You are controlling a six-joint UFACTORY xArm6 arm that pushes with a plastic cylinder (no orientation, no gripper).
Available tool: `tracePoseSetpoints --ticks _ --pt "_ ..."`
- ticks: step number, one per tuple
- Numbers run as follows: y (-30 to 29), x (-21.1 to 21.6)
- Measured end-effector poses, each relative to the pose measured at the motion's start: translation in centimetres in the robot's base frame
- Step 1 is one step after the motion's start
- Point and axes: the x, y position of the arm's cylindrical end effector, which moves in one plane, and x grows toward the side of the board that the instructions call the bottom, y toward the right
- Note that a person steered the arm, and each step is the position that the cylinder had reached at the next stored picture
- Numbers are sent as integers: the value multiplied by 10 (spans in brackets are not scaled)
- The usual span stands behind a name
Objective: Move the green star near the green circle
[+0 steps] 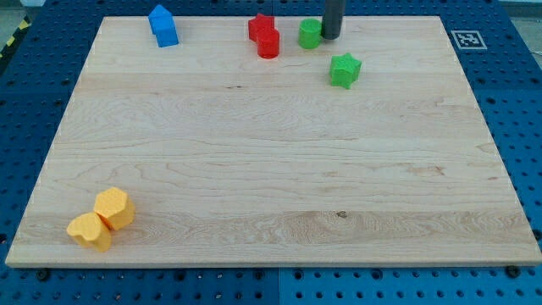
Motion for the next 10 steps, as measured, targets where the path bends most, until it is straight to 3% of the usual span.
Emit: tracePoseSetpoints --ticks 2,3,5,7,10 --pt "-16 0" --pt "32 16" --pt "106 119" --pt "50 131" --pt "3 96"
